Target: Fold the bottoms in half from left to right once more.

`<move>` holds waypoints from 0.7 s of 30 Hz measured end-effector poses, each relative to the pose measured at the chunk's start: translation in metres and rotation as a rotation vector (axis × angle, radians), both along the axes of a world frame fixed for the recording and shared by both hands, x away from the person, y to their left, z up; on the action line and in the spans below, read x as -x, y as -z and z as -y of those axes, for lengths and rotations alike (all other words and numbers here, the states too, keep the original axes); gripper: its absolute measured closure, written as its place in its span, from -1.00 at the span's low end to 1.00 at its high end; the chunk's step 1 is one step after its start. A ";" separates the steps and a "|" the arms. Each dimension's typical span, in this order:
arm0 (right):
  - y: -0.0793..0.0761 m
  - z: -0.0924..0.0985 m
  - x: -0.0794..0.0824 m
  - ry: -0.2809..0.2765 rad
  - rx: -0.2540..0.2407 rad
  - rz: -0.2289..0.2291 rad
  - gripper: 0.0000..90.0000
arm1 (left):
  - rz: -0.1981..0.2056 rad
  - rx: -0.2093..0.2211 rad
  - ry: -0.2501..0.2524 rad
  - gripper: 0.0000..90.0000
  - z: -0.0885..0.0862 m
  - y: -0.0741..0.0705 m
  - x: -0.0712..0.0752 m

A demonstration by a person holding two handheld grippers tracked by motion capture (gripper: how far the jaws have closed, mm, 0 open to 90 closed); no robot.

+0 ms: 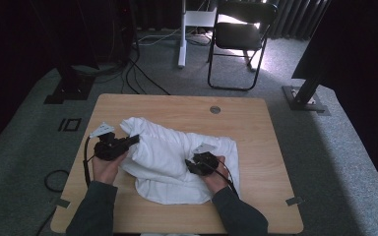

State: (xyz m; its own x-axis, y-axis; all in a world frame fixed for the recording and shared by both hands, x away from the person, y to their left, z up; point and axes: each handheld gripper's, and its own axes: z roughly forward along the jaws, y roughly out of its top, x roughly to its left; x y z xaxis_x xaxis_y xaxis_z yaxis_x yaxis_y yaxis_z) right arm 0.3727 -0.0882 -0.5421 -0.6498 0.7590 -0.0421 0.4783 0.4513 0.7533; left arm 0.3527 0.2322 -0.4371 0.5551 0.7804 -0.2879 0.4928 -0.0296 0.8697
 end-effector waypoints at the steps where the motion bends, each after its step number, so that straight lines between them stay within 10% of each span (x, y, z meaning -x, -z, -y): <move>1: 0.000 -0.001 -0.001 0.000 -0.002 -0.003 0.11 | 0.006 0.003 0.005 0.94 0.002 -0.002 0.000; 21: 0.007 -0.028 -0.010 -0.047 -0.085 -0.003 0.13 | 0.075 0.011 0.124 0.94 0.047 -0.032 -0.009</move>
